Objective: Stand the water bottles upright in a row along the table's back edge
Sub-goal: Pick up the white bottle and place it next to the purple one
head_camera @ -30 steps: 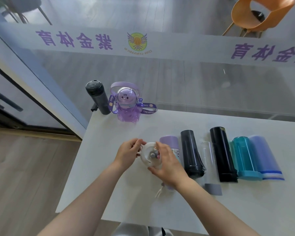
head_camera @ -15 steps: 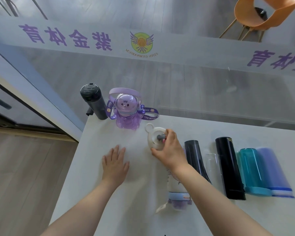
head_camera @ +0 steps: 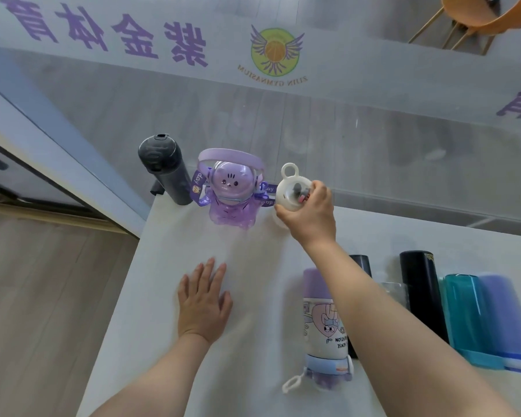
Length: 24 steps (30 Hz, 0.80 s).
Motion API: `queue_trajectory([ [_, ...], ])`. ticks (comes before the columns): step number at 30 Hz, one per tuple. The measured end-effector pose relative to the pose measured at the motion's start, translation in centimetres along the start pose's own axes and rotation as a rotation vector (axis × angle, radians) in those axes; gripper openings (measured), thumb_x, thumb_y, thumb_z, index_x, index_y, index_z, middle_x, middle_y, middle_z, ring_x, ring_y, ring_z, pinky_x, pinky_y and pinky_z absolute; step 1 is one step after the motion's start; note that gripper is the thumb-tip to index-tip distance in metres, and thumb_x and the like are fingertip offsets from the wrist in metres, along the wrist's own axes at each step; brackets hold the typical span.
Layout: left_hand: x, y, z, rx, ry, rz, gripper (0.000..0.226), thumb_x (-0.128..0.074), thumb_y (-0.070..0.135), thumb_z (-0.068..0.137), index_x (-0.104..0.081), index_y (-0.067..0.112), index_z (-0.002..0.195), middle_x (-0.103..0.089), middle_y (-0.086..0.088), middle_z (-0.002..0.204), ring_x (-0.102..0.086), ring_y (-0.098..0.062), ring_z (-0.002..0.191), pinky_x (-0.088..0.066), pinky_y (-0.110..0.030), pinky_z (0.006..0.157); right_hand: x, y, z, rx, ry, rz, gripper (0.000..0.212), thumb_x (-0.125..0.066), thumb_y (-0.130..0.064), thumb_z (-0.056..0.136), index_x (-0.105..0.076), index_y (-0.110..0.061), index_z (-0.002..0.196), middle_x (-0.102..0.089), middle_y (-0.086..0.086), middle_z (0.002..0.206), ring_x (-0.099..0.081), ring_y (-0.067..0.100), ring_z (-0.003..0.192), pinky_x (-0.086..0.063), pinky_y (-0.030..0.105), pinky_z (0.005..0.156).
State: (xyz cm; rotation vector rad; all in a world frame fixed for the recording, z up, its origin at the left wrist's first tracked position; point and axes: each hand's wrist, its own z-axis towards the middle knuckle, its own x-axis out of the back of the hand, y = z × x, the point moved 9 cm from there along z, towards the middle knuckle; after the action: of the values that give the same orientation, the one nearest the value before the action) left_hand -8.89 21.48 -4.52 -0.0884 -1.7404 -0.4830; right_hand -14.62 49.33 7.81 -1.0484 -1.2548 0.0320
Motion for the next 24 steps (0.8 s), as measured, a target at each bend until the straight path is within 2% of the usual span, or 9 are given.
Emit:
queue_trajectory([
  [5, 0.0, -0.1, 0.0, 0.005, 0.003, -0.007, 0.06, -0.038, 0.04, 0.085, -0.042, 0.025, 0.143, -0.038, -0.003, 0.152, -0.027, -0.022, 0.14, -0.014, -0.046, 0.113, -0.5, -0.1, 0.0, -0.013, 0.071, 0.009, 0.084, -0.078, -0.047, 0.065, -0.038, -0.009, 0.128, -0.044, 0.009, 0.124, -0.043, 0.029, 0.115, -0.045, 0.038, 0.079],
  [8, 0.1, -0.1, 0.1, 0.007, 0.009, -0.008, 0.06, -0.038, 0.04, 0.084, -0.042, 0.026, 0.142, -0.038, -0.002, 0.152, -0.027, -0.021, 0.14, -0.012, -0.045, 0.113, -0.7, -0.1, -0.2, -0.01, 0.06, 0.009, 0.09, -0.078, -0.048, 0.066, -0.034, -0.009, 0.134, -0.041, 0.01, 0.129, -0.042, 0.032, 0.119, -0.047, 0.041, 0.082],
  [11, 0.2, -0.2, 0.0, 0.009, 0.017, -0.012, 0.06, -0.038, 0.039, 0.083, -0.043, 0.026, 0.142, -0.039, -0.002, 0.152, -0.027, -0.021, 0.14, -0.013, -0.045, 0.113, -0.6, 0.7, -0.7, -0.013, -0.029, -0.017, 0.111, -0.076, -0.056, 0.069, -0.016, -0.008, 0.149, -0.028, 0.013, 0.148, -0.029, 0.031, 0.135, -0.037, 0.04, 0.1],
  [13, 0.2, -0.3, 0.0, 0.014, 0.027, -0.01, 0.061, -0.038, 0.039, 0.082, -0.043, 0.026, 0.141, -0.039, -0.002, 0.152, -0.027, -0.02, 0.139, -0.014, -0.045, 0.113, 0.3, 1.4, -1.8, 0.015, -0.074, 0.008, 0.111, -0.073, -0.055, 0.074, -0.011, -0.006, 0.151, -0.021, 0.014, 0.155, -0.021, 0.028, 0.142, -0.025, 0.037, 0.111],
  [15, 0.3, -0.2, 0.1, 0.015, 0.039, -0.003, 0.061, -0.037, 0.039, 0.082, -0.044, 0.026, 0.141, -0.04, -0.002, 0.151, -0.027, -0.02, 0.139, -0.014, -0.045, 0.113, 1.8, 1.9, -3.8, 0.132, -0.083, 0.004, 0.093, -0.069, -0.047, 0.082, -0.021, -0.005, 0.149, -0.025, 0.015, 0.153, -0.023, 0.028, 0.142, -0.021, 0.035, 0.114],
  [17, 0.4, -0.1, 0.1, 0.015, 0.049, -0.003, 0.061, -0.037, 0.039, 0.082, -0.044, 0.026, 0.141, -0.04, -0.002, 0.151, -0.027, -0.02, 0.139, -0.014, -0.045, 0.113, 3.0, 2.5, -6.7, 0.29, -0.117, -0.029, 0.069, -0.063, -0.028, 0.087, -0.034, -0.007, 0.145, -0.035, 0.013, 0.149, -0.029, 0.026, 0.138, -0.02, 0.031, 0.114],
  [19, 0.4, -0.2, 0.1, 0.021, 0.054, -0.004, 0.061, -0.036, 0.04, 0.082, -0.042, 0.027, 0.142, -0.039, -0.002, 0.152, -0.028, -0.02, 0.139, -0.013, -0.045, 0.113, 3.6, 3.5, -9.7, 0.413, -0.191, -0.075, 0.056, -0.058, -0.006, 0.086, -0.044, -0.011, 0.14, -0.043, 0.01, 0.143, -0.037, 0.023, 0.132, -0.027, 0.035, 0.114],
  [21, 0.3, -0.3, 0.1, 0.027, 0.052, -0.004, 0.062, -0.035, 0.041, 0.083, -0.039, 0.028, 0.143, -0.036, -0.001, 0.153, -0.027, -0.021, 0.141, -0.012, -0.045, 0.114, 3.7, 4.4, -12.5, 0.527, -0.288, -0.141, 0.06, -0.053, 0.008, 0.078, -0.052, -0.013, 0.135, -0.05, 0.008, 0.138, -0.043, 0.023, 0.128, -0.036, 0.043, 0.109],
  [24, 0.2, -0.3, 0.1, 0.028, 0.051, -0.014, 0.063, -0.034, 0.042, 0.083, -0.038, 0.029, 0.144, -0.034, 0.0, 0.155, -0.027, -0.022, 0.142, -0.013, -0.047, 0.115, 3.0, 5.9, -15.7, 0.725, -0.415, -0.326, 0.069, -0.056, 0.014, 0.063, -0.059, -0.013, 0.126, -0.058, 0.008, 0.131, -0.046, 0.026, 0.123, -0.045, 0.044, 0.102],
])
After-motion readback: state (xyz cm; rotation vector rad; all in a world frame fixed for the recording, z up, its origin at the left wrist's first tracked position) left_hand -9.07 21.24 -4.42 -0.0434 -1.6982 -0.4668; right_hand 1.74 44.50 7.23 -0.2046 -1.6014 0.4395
